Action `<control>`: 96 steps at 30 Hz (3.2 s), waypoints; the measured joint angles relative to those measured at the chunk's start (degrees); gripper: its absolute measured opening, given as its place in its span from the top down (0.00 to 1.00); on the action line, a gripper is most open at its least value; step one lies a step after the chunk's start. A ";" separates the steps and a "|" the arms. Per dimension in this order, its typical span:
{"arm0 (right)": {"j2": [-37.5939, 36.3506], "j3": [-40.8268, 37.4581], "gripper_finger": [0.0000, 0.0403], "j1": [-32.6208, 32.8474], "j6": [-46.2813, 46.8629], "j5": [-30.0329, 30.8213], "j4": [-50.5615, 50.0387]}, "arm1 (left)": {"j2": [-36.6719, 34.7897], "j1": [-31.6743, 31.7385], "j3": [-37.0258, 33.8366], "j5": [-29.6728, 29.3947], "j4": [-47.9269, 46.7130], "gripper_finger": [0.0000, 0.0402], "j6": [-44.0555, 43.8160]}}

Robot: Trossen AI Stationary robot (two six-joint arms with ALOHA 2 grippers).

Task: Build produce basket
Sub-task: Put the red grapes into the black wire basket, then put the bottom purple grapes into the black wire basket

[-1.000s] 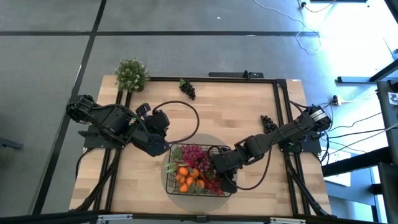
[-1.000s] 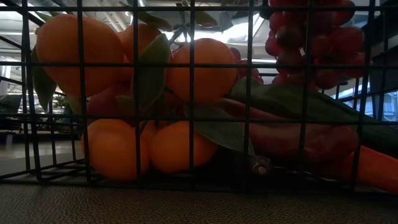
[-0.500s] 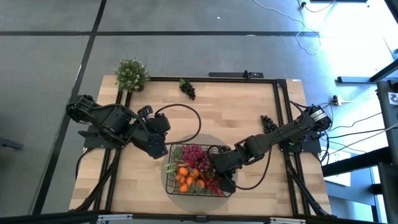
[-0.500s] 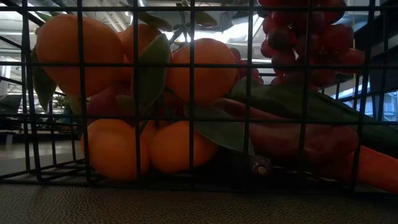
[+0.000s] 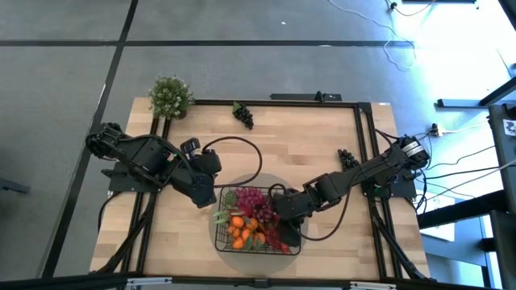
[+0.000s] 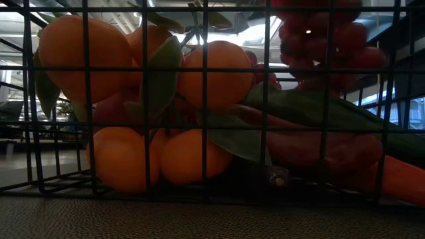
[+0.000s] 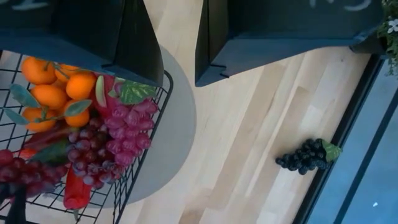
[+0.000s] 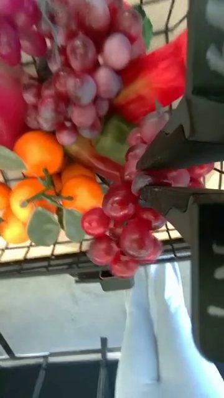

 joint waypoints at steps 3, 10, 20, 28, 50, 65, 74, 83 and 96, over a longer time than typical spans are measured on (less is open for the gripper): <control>0.00 0.00 0.91 0.00 0.35 -0.61 0.03 | 0.00 0.00 0.00 0.00 0.03 0.80 0.17; 0.00 0.02 0.91 0.30 0.20 -0.91 1.51 | 0.00 0.00 0.00 0.00 0.03 0.80 0.28; 0.00 0.02 0.92 0.02 0.80 -1.36 1.29 | 0.00 -0.80 0.00 0.13 0.05 0.80 0.26; 0.00 0.02 0.86 0.02 0.02 -2.82 2.01 | 0.00 -1.16 0.00 0.20 0.06 0.80 0.06; -0.24 0.02 0.79 -0.71 -2.57 -8.76 1.99 | 0.00 -1.11 0.00 0.24 0.06 0.80 0.00; -1.70 14.01 0.86 -6.67 -14.82 5.88 -13.70 | -0.02 -0.87 0.02 -0.81 -0.34 0.80 -4.30; -1.75 22.82 0.86 -13.67 -9.86 13.59 -33.36 | -0.04 -0.04 0.02 -1.07 -1.08 0.80 -7.41; -5.64 19.79 0.86 -14.82 1.79 16.37 -50.42 | -0.02 0.30 0.02 -1.09 -2.71 0.80 -7.43; -24.33 -5.80 0.86 -16.64 19.80 17.21 -49.81 | -0.02 3.92 0.02 -3.50 -2.87 0.80 -7.54</control>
